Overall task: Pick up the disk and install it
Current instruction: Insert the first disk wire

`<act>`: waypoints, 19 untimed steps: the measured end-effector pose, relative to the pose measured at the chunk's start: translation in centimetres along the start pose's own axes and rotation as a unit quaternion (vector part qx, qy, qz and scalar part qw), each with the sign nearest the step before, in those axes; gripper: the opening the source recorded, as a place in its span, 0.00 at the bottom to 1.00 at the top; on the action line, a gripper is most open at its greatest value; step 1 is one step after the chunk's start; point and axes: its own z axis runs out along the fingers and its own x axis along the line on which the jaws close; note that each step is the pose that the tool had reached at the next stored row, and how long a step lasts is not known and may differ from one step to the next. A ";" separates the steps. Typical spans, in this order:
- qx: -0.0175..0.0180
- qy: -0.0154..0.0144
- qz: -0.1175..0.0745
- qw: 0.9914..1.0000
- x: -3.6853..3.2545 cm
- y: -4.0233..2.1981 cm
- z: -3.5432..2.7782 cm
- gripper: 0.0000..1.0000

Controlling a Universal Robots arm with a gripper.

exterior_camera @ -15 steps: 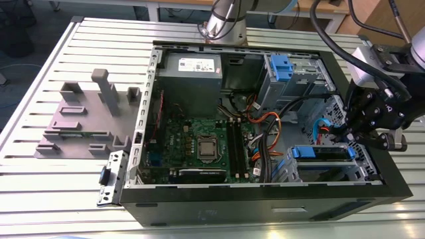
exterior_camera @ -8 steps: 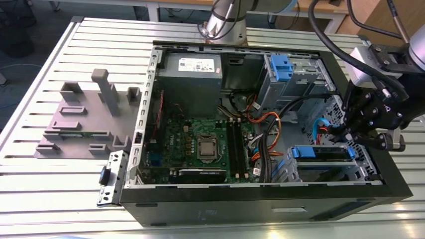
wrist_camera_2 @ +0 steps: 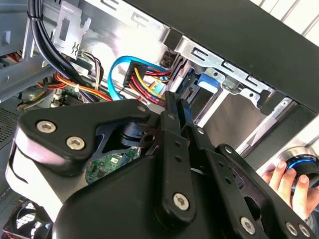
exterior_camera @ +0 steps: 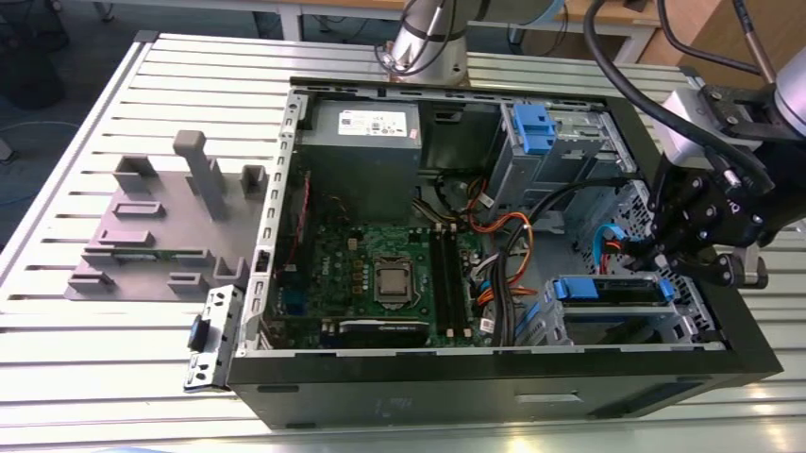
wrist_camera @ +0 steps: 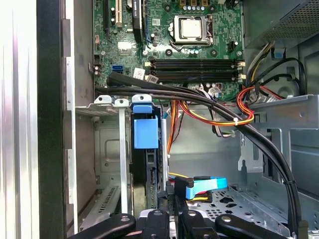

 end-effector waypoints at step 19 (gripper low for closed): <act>0.000 0.000 0.000 1.000 0.72 0.17 0.49 0.17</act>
